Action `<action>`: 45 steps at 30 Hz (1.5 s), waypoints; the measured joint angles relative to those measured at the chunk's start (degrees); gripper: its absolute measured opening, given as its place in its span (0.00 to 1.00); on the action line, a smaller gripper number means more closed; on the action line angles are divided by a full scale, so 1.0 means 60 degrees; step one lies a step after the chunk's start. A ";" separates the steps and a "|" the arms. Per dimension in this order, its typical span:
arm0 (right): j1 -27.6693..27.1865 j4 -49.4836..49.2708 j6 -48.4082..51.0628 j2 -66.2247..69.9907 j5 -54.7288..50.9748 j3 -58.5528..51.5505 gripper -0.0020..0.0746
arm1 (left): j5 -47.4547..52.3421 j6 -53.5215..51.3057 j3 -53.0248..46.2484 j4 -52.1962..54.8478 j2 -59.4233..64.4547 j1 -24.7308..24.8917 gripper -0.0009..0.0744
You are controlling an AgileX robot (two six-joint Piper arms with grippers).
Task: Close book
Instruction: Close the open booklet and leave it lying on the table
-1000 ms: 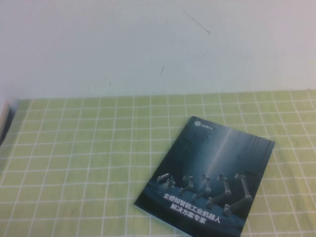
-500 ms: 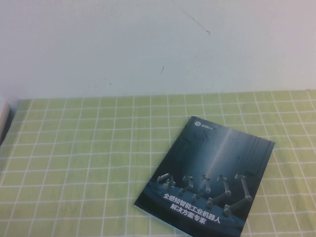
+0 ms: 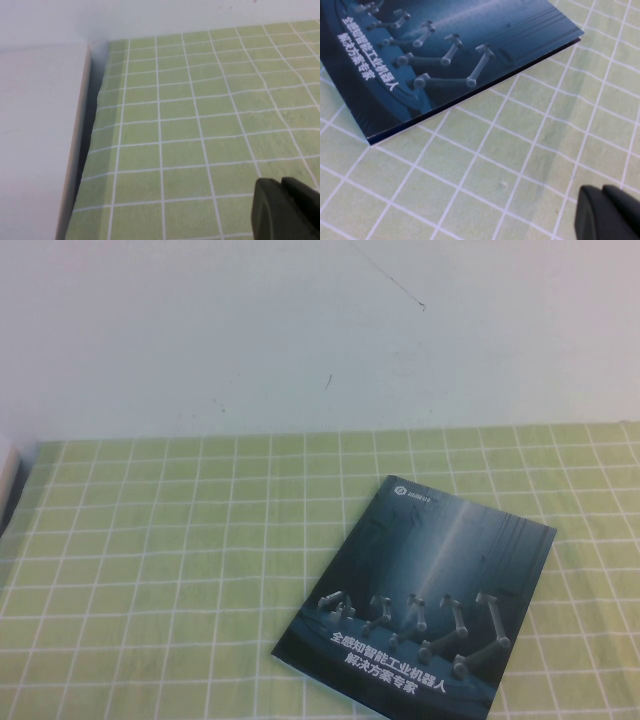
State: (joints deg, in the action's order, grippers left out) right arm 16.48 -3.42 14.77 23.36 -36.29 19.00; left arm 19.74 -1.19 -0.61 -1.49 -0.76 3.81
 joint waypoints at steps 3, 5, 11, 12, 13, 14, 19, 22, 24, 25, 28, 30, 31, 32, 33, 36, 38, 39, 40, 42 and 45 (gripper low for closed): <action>0.0000 0.0000 0.0000 0.0000 0.0000 0.0000 0.02 | 0.0000 -0.0169 0.0000 -0.0015 0.0000 0.0000 0.01; 0.0000 0.0000 0.0000 0.0000 0.0000 0.0000 0.02 | 0.0000 -0.0204 0.0000 -0.0037 0.0000 0.0000 0.01; 0.0000 0.0000 0.0000 0.0000 0.0000 0.0000 0.02 | 0.0000 -0.0240 0.0000 -0.0099 0.0000 0.0000 0.01; 0.0000 0.0000 0.0000 0.0000 0.0000 0.0000 0.02 | 0.0000 -0.0240 0.0000 -0.0151 0.0000 0.0000 0.01; 0.0000 0.0000 0.0000 0.0000 0.0000 0.0000 0.02 | -0.0004 -0.0240 0.0000 -0.0173 0.0000 0.0000 0.01; 0.0000 0.0000 0.0000 0.0000 0.0000 0.0000 0.02 | -0.0020 -0.0240 0.0000 -0.0188 0.0000 0.0000 0.01; 0.0000 0.0000 0.0000 0.0000 0.0000 0.0000 0.02 | -0.0166 -0.0096 -0.0022 -0.0032 0.0000 0.0000 0.01; 0.0000 0.0000 0.0000 0.0000 0.0000 0.0000 0.02 | -0.0206 -0.0035 -0.0029 0.0072 0.0000 0.0000 0.01; 0.0000 0.0000 0.0000 0.0000 0.0000 0.0000 0.02 | -0.0206 0.0006 -0.0029 0.0072 0.0000 0.0000 0.01; 0.0000 0.0000 0.0000 0.0000 0.0000 0.0000 0.02 | -0.0206 0.0008 -0.0029 0.0072 0.0000 0.0000 0.01; 0.0000 0.0000 0.0000 0.0000 0.0000 0.0000 0.02 | -0.0206 0.0038 -0.0029 0.0072 0.0000 0.0000 0.01; 0.0000 0.0000 0.0000 0.0000 0.0000 0.0000 0.02 | -0.0206 0.0031 -0.0029 0.0072 0.0000 0.0000 0.01; 0.0000 0.0000 0.0000 0.0000 0.0000 0.0000 0.02 | -0.0206 0.0031 -0.0029 0.0072 0.0000 0.0000 0.01; 0.0000 0.0000 0.0000 0.0000 0.0000 0.0000 0.02 | -0.0206 0.0031 -0.0029 0.0072 0.0000 0.0000 0.01; 0.0000 0.0000 0.0000 0.0000 0.0000 0.0000 0.02 | -0.0206 0.0031 -0.0029 0.0072 0.0000 0.0000 0.01; 0.0000 0.0000 0.0000 0.0000 0.0000 0.0000 0.02 | -0.0220 0.0031 -0.0029 0.0075 0.0000 0.0000 0.01; 0.0000 0.0000 0.0000 0.0000 0.0000 0.0000 0.02 | -0.0220 0.0031 -0.0029 0.0075 0.0000 0.0000 0.01; 0.0000 0.0000 0.0000 -0.0014 0.0025 -0.0023 0.02 | -0.0220 0.0031 -0.0029 0.0075 0.0000 0.0000 0.01; 0.0000 0.0000 0.0000 -0.0096 0.0117 -0.0123 0.02 | -0.0220 0.0031 -0.0029 0.0075 0.0000 0.0000 0.01; -0.0005 -0.0041 0.0000 -0.0337 0.0247 -0.0342 0.02 | -0.0220 0.0031 -0.0029 0.0075 0.0000 0.0000 0.01; -0.0005 0.0029 0.0000 -0.0989 0.1012 -0.0988 0.02 | -0.0220 0.0031 -0.0029 0.0092 0.0000 0.0000 0.01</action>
State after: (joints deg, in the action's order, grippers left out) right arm 16.44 -3.25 14.77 17.43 -30.21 13.08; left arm 18.42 -1.01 -0.79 -0.94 -0.76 3.81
